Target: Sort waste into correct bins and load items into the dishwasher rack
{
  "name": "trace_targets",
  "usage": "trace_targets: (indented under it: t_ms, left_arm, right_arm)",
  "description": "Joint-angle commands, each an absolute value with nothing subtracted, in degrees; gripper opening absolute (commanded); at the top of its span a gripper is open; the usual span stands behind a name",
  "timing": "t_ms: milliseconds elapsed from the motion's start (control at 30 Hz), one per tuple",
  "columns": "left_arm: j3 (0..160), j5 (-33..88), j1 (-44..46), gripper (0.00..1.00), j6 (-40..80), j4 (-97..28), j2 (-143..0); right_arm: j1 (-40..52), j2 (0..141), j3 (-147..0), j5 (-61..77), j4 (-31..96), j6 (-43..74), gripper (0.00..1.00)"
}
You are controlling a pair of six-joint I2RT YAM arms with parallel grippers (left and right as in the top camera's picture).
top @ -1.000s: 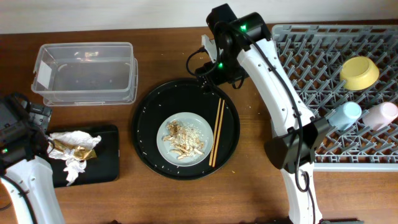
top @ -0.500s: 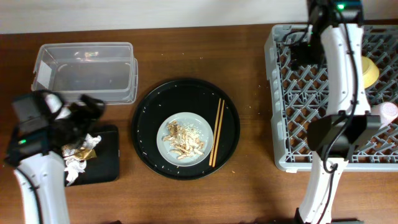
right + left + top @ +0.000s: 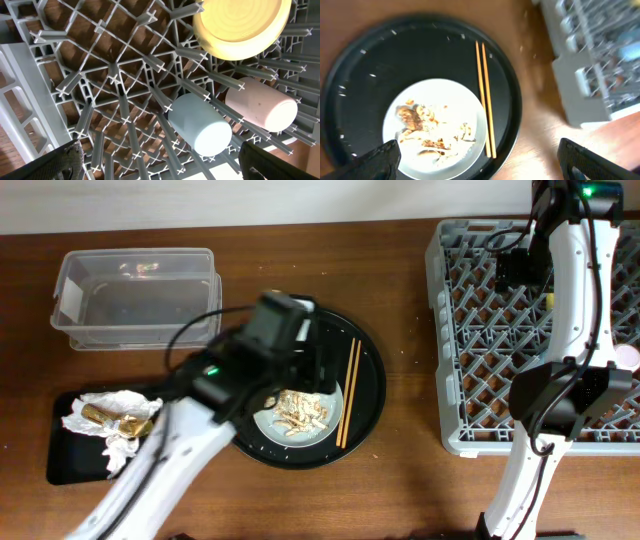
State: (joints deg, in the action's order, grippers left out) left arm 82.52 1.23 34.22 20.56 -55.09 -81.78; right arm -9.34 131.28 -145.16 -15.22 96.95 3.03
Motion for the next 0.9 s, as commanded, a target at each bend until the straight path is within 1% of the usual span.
trace_targets:
  t_ms: [0, 100, 233, 400, 433, 467, 500, 533, 633, 700, 767, 800, 867]
  left_arm:
    - [82.9, -1.8, 36.6, 1.0, 19.2, -55.7, -88.1]
    - [82.9, -3.9, 36.6, 1.0, 19.1, -59.9, -91.3]
    - [82.1, -1.7, 36.8, 0.99, 15.0, -66.7, -93.6]
    - [76.3, -0.4, 37.2, 0.99, 13.1, -66.5, -96.4]
    - [74.7, -0.3, 37.9, 0.93, 11.8, -65.6, -96.4]
    - [72.4, -0.4, 39.3, 0.9, 10.6, -62.7, -96.4]
    - [70.4, -0.4, 40.6, 0.74, 10.5, -59.3, -96.4]
    - [69.2, -0.4, 41.6, 0.71, 10.5, -57.4, -96.4]
    - [64.8, -1.3, 45.3, 0.71, 7.5, -49.9, -96.4]
    - [62.5, -6.0, 47.6, 0.71, 7.6, -47.7, -96.4]
    - [61.4, -8.0, 48.0, 0.7, 7.6, -46.2, -96.5]
    - [60.8, -8.5, 48.0, 0.67, 7.6, -44.5, -96.7]
    - [60.6, -8.5, 48.0, 0.66, 7.4, -42.4, -98.8]
  right_arm:
    - [-9.4, 129.4, -145.2, -16.1, 97.1, 3.7, 0.98]
    - [-9.4, 129.4, -145.2, -16.1, 97.1, 3.7, 0.98]
    - [-9.4, 129.4, -145.2, -16.1, 97.1, 3.7, 0.98]
    - [-9.4, 129.4, -145.2, -16.1, 97.1, 3.7, 0.98]
    - [-9.4, 129.4, -145.2, -16.1, 97.1, 3.7, 0.98]
    - [-9.4, 129.4, -145.2, -16.1, 97.1, 3.7, 0.98]
    - [-9.4, 129.4, -145.2, -16.1, 97.1, 3.7, 0.98]
    - [-9.4, 129.4, -145.2, -16.1, 97.1, 3.7, 0.98]
    - [-9.4, 129.4, -145.2, -16.1, 97.1, 3.7, 0.98]
    - [-9.4, 129.4, -145.2, -16.1, 97.1, 3.7, 0.98]
    - [-9.4, 129.4, -145.2, -16.1, 97.1, 3.7, 0.98]
    - [-9.4, 129.4, -145.2, -16.1, 97.1, 3.7, 0.98]
    - [-9.4, 129.4, -145.2, -16.1, 97.1, 3.7, 0.98]
